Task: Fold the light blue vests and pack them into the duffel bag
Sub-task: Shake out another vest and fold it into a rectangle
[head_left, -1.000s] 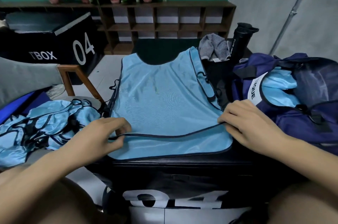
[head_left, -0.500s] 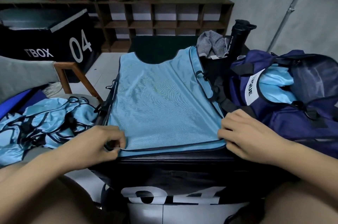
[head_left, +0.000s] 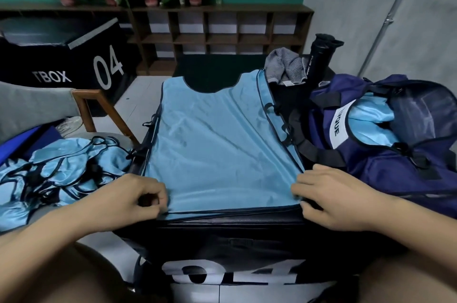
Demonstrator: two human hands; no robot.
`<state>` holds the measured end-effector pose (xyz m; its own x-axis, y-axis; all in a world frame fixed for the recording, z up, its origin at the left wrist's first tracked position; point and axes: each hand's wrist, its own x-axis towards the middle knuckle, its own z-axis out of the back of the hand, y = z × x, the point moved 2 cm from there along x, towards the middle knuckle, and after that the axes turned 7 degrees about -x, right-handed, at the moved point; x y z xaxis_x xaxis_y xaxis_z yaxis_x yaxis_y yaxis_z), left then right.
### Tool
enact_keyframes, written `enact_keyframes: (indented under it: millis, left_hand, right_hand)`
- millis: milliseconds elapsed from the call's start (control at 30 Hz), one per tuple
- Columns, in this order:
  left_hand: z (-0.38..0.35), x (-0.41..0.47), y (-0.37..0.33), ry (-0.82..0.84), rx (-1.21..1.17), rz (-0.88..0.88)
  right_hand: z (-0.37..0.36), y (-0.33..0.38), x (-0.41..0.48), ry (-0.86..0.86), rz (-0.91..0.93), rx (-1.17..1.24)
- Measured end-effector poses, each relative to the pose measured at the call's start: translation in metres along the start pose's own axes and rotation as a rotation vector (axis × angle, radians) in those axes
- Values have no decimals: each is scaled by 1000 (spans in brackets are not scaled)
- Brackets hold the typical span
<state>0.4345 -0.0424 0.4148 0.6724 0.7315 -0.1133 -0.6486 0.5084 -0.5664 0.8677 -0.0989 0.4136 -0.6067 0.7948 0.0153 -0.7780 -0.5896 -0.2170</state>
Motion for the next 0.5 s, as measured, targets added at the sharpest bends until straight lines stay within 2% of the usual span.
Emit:
enact_keyframes:
  millis: [100,267,400,500]
  left_hand:
    - [15,15,-4,34,1,49]
    - [40,69,-7,-158,-29,69]
    - [46,113,4,-204,-29,115]
    - [44,138,16,-207,7,149]
  right_hand:
    - [14,-7,21,0,-93,42]
    - [45,-38,90,-108,-332,116]
    - [45,-81,155,-77,-531,186]
    - [33,-115,198,-26,-600,191]
